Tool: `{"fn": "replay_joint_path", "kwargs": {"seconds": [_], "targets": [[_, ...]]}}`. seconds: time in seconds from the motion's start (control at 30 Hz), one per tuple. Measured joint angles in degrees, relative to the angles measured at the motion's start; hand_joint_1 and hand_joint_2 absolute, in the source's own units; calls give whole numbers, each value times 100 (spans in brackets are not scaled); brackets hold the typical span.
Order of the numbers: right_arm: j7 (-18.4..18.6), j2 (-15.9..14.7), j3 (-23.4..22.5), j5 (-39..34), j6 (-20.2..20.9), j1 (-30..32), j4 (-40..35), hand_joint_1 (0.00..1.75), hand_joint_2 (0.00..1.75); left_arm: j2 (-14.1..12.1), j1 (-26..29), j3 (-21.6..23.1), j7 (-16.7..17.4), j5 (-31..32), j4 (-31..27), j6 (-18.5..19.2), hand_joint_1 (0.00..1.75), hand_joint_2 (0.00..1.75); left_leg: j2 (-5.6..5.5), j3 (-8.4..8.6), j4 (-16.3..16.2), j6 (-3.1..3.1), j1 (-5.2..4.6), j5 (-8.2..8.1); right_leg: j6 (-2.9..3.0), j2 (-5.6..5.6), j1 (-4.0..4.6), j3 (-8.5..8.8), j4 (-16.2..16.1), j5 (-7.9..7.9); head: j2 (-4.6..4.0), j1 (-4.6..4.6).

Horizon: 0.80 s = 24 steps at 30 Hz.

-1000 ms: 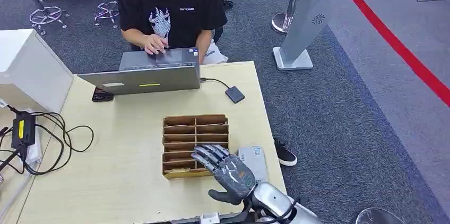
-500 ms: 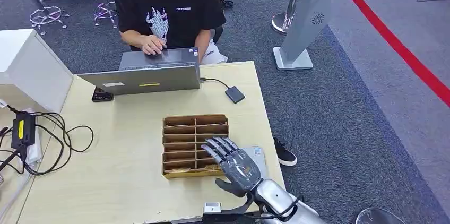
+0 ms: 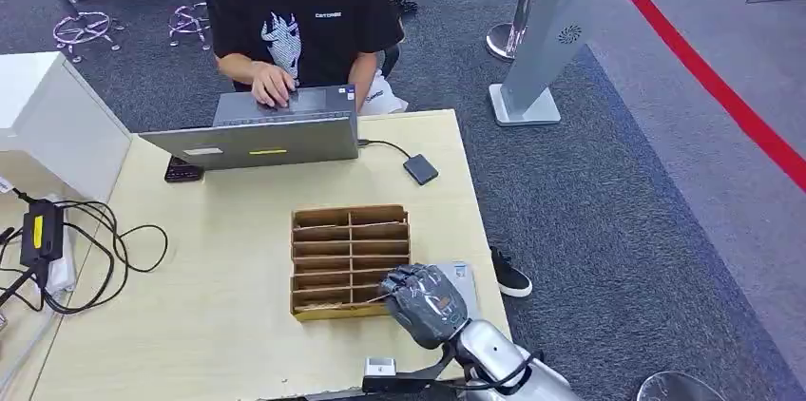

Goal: Pass the card to the sensor for recognition and then transmit it.

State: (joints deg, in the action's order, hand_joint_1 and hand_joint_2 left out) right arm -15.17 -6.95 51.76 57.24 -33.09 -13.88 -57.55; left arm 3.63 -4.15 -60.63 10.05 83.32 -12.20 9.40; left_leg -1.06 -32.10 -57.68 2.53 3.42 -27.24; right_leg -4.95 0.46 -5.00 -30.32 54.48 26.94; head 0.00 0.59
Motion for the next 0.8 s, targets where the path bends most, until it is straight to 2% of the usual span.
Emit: {"fn": "replay_joint_path", "kwargs": {"seconds": [0.23,0.5,0.63,0.73,0.8], "targets": [[-46,4,-2,48,-70,3,2,175,175,0,0,0,0,0,0,0,0,175,0,0,0,0,0,0,0,0,0,0,0,0,0,0],[-74,-13,-142,125,-605,31,-513,175,175,0,3,0,0,0,0,13,0,175,0,1,-1,0,0,0,0,1,0,-1,0,0,0,0],[-446,-46,-521,140,-660,290,-1249,175,175,0,4,0,0,-17,0,4,0,175,-1,0,-1,0,0,0,0,0,0,-1,0,0,0,2],[-897,-44,-1041,50,-664,627,-1909,175,175,0,5,0,0,-35,0,-2,0,175,-1,-1,-1,1,0,-1,0,-1,0,-1,0,1,0,0],[-1005,-26,-1361,-54,-667,795,-2268,175,175,0,5,0,0,-35,0,-15,0,175,0,-2,0,1,0,-1,0,-1,0,-1,0,1,0,0]]}}
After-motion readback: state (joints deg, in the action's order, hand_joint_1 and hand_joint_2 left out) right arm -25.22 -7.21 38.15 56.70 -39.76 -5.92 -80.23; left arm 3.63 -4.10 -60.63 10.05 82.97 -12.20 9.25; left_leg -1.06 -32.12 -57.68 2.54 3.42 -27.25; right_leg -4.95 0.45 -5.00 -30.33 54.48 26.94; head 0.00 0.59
